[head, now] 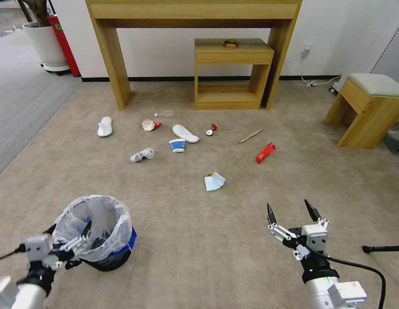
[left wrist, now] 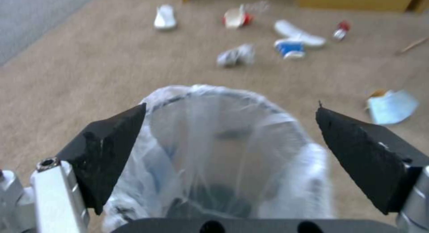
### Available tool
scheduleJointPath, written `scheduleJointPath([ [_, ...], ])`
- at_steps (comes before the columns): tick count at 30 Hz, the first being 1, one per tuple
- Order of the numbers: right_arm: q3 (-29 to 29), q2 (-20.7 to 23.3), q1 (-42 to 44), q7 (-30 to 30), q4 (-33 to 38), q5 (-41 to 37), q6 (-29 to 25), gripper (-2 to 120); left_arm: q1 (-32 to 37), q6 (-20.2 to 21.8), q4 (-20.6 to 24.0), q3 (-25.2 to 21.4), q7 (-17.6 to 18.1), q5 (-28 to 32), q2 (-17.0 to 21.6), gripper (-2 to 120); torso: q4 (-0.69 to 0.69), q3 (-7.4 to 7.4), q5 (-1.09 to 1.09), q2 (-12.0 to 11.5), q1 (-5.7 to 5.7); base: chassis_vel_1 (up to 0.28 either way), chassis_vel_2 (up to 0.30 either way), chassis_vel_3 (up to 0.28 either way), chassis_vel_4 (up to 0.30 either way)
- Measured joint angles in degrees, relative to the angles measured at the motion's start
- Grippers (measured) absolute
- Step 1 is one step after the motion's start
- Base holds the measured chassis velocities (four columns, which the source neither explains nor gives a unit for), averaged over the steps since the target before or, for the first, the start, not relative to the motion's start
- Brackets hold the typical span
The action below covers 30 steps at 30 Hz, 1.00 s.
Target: Pick up the trash bin and place the garbage on the floor into it.
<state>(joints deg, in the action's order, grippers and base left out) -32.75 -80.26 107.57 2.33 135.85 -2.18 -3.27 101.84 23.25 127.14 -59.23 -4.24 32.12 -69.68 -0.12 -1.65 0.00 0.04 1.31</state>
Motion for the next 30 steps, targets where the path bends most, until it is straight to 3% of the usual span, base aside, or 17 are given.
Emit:
scheduleJointPath([
  [4, 0.43, 0.49, -1.43, 0.22, -0.88, -0.67, 1.25, 100, -4.49, 7.64, -4.82, -0.34, 2.34, 3.88, 4.81, 100, -0.02, -0.01, -0.01, 0.0, 0.01, 0.0, 0.0, 0.0, 0.0],
  [6, 0.83, 0.89, -2.28, 0.22, -1.63, -1.0, 2.25, 100, -5.7, 10.74, -7.69, -0.91, 2.53, 5.31, 6.68, 100, 0.07, -0.01, 0.03, 0.0, 0.0, 0.0, 0.0, 0.0, 0.0],
  [7, 0.83, 0.89, -2.28, 0.22, -1.63, -1.0, 2.25, 100, -5.7, 10.74, -7.69, -0.91, 2.53, 5.31, 6.68, 100, 0.07, -0.01, 0.03, 0.0, 0.0, 0.0, 0.0, 0.0, 0.0],
  [9, 0.84, 0.89, -2.14, 0.27, -2.01, -1.05, 2.68, 100, -7.7, 13.31, -11.79, -0.48, 2.51, 6.27, 9.38, 100, 0.02, 0.0, 0.0, 0.0, 0.0, 0.0, 0.0, 0.0, 0.0],
  [10, 0.84, 0.89, -2.14, 0.27, -2.01, -1.05, 2.68, 100, -7.7, 13.31, -11.79, -0.48, 2.51, 6.27, 9.38, 100, 0.02, 0.0, 0.0, 0.0, 0.0, 0.0, 0.0, 0.0, 0.0],
  [13, 0.8, 0.7, -2.01, 0.61, -2.71, -1.07, 3.56, 100, -11.52, 15.3, -18.35, 1.32, 1.09, 6.72, 12.88, 100, 0.0, 0.0, 0.0, 0.0, 0.0, 0.0, 0.0, 0.0, 0.0],
  [21, 1.08, -0.52, -2.9, 0.66, -3.93, -0.87, 5.24, 100, -17.76, 17.82, -26.22, 5.09, -0.14, 6.99, 15.49, 100, 0.0, 0.0, 0.01, 0.0, 0.0, 0.0, 0.0, 0.0, 0.0],
  [24, 1.21, -0.98, -3.83, 0.67, -4.25, -0.84, 6.34, 100, -21.6, 18.29, -31.47, 8.19, -0.71, 6.85, 17.36, 100, 0.0, 0.0, 0.01, 0.0, 0.0, 0.0, 0.0, 0.0, 0.0],
  [28, 1.18, -1.2, -4.03, 0.69, -4.39, -0.83, 6.52, 100, -22.47, 18.26, -32.79, 9.22, -1.11, 6.72, 17.96, 98, 0.0, 0.0, 0.02, 0.0, 0.0, 0.0, 0.0, 0.0, 0.0],
  [30, 1.1, -1.42, -4.06, 0.91, -4.57, -0.82, 6.55, 100, -23.68, 18.08, -33.99, 10.29, -1.25, 6.41, 18.18, 91, 0.02, 0.01, 0.07, 0.0, 0.0, 0.0, 0.0, 0.0, 0.0],
])
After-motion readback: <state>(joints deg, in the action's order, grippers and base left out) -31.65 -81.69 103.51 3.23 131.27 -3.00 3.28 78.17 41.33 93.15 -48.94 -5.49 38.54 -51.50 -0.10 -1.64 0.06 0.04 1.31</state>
